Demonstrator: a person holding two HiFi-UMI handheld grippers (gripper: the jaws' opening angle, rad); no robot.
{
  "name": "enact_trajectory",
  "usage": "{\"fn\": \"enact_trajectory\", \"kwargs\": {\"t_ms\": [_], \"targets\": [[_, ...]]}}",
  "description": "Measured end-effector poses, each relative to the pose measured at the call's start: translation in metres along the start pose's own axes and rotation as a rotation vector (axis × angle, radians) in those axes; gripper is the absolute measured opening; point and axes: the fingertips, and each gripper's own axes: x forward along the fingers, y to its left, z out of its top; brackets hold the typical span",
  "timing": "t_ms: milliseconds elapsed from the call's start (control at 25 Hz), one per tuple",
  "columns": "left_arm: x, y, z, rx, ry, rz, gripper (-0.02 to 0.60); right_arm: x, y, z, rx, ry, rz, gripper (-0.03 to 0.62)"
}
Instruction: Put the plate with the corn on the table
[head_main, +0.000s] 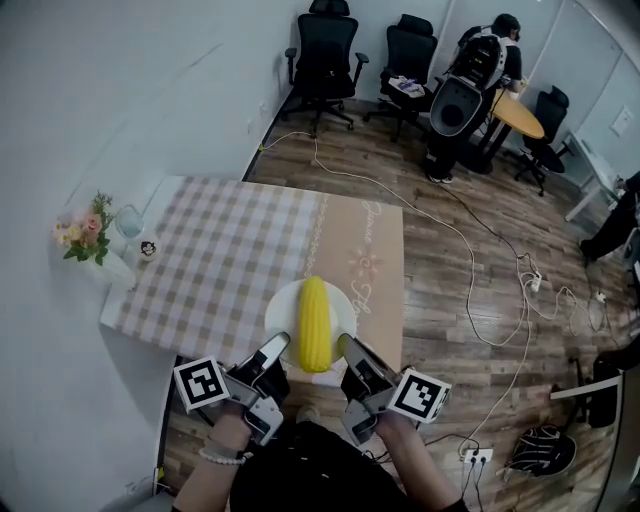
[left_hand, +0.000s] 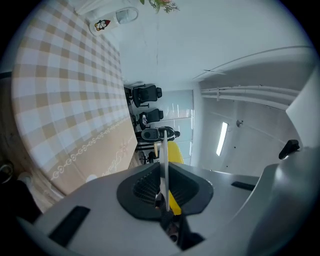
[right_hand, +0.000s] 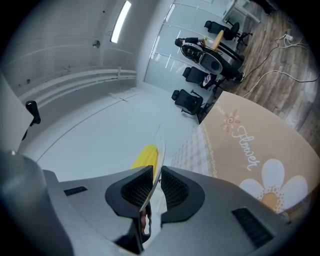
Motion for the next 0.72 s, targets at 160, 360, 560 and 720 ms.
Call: {"fn": "enact_trajectory", "kwargs": {"t_ms": [160,360,560,720], "targets": [[0.005,0.001,0.0,0.001,0.014,0.01,0.037,0.0,-0.006,0.002,0.016,-0.008,-0.009,0.078],[0.012,-0.001,0.004,0.002,0.037,0.012,0.037,0.001,-0.004,0.009,0.011,-0.027,-0.011,0.078],[0.025,0.0,0.014,0.018,0.075,0.01,0.037,0.01,-0.01,0.017,0.009,-0.047,-0.034,0.078],[0.035,-0.002,0.025,0.026,0.103,0.01,0.037,0.02,-0.012,0.025,0.006,-0.052,-0.047,0.078]]}}
